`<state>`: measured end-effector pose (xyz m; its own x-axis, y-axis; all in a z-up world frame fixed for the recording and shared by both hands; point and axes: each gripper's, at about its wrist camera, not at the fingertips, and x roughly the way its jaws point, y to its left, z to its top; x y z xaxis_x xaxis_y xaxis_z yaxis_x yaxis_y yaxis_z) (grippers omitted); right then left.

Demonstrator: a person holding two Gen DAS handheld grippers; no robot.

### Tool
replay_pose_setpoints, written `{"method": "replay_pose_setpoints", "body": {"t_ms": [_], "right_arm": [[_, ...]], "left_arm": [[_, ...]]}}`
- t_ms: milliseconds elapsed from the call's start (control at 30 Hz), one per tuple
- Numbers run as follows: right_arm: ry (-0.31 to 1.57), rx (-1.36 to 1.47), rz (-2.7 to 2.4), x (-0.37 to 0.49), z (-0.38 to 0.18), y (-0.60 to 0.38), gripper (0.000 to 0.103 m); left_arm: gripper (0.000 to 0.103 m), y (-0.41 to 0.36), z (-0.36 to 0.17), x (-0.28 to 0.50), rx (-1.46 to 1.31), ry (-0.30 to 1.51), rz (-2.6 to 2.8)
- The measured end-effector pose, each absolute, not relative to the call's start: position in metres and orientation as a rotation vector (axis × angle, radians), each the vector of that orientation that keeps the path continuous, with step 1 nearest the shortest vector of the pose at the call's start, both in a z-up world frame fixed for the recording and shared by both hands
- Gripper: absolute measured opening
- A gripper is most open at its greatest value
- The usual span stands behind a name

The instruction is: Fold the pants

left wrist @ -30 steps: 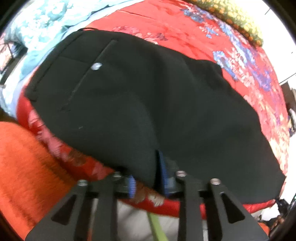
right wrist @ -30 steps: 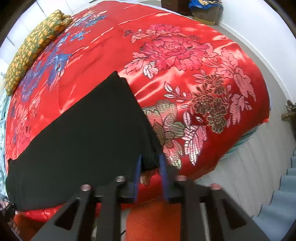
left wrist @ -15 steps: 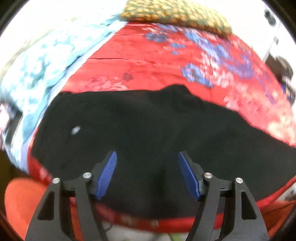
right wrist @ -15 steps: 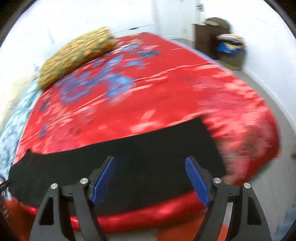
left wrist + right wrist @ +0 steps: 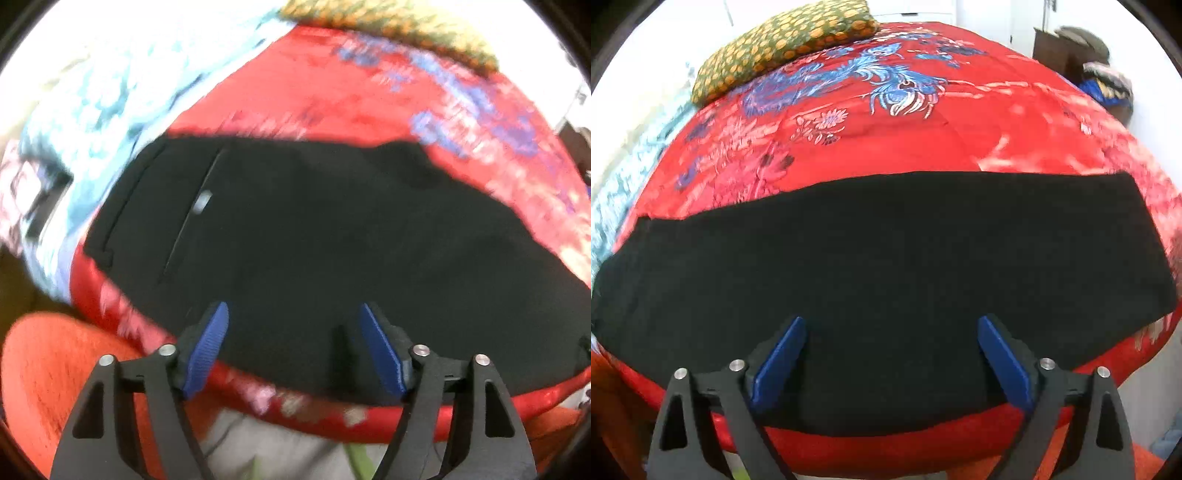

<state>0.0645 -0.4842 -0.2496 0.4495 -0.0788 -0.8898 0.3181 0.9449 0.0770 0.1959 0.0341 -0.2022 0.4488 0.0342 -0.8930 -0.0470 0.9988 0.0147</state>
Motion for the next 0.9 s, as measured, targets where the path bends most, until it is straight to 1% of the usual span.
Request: {"method": "replay_pose_setpoints", "body": {"t_ms": [33,133,233,300,367,400,433,467,567,667,767,833,900], "right_arm": [[1.070,0.225,-0.257,0.062,-0.247,-0.480,0.094],[1.025,0.227,-0.248,0.062,-0.239,-0.479,0.094],[1.012,0.233,-0.253,0.061,-0.236,-0.485,0.094],[1.008,0.268,-0.265,0.057,-0.238,-0.494,0.094],[1.009,0.318,-0.282,0.052,-0.242,-0.507,0.094],[1.014,0.345,-0.283,0.052,-0.244,-0.513,0.094],[1.015,0.381,-0.276,0.050,-0.247,-0.522,0.094],[1.012,0.394,-0.274,0.049,-0.246,-0.527,0.094],[0.990,0.447,-0.312,0.043,-0.237,-0.553,0.094],[0.862,0.598,-0.310,0.025,-0.212,-0.594,0.094],[0.762,0.650,-0.315,0.009,-0.184,-0.653,0.094],[0.784,0.670,-0.291,0.006,-0.181,-0.691,0.094],[0.888,0.716,-0.229,0.007,-0.196,-0.729,0.093]], "left_arm": [[0.085,0.025,-0.199,0.200,0.011,1.079,0.025],[0.085,-0.010,-0.196,0.220,0.064,1.041,-0.063],[0.085,-0.043,-0.205,0.248,0.102,1.030,-0.119],[0.085,-0.053,-0.214,0.267,0.105,1.048,-0.117],[0.085,-0.055,-0.236,0.288,0.111,1.102,-0.047],[0.089,-0.049,-0.253,0.303,0.115,1.156,0.034],[0.099,-0.042,-0.258,0.309,0.082,1.162,0.057],[0.100,-0.030,-0.258,0.315,0.022,1.134,0.106],[0.100,-0.015,-0.255,0.322,-0.024,1.143,0.171],[0.098,-0.013,-0.246,0.320,-0.017,1.160,0.154],[0.098,-0.017,-0.231,0.300,0.007,1.146,0.075],[0.098,-0.020,-0.225,0.288,0.015,1.148,0.024],[0.098,-0.030,-0.221,0.272,0.023,1.156,-0.026]]}}
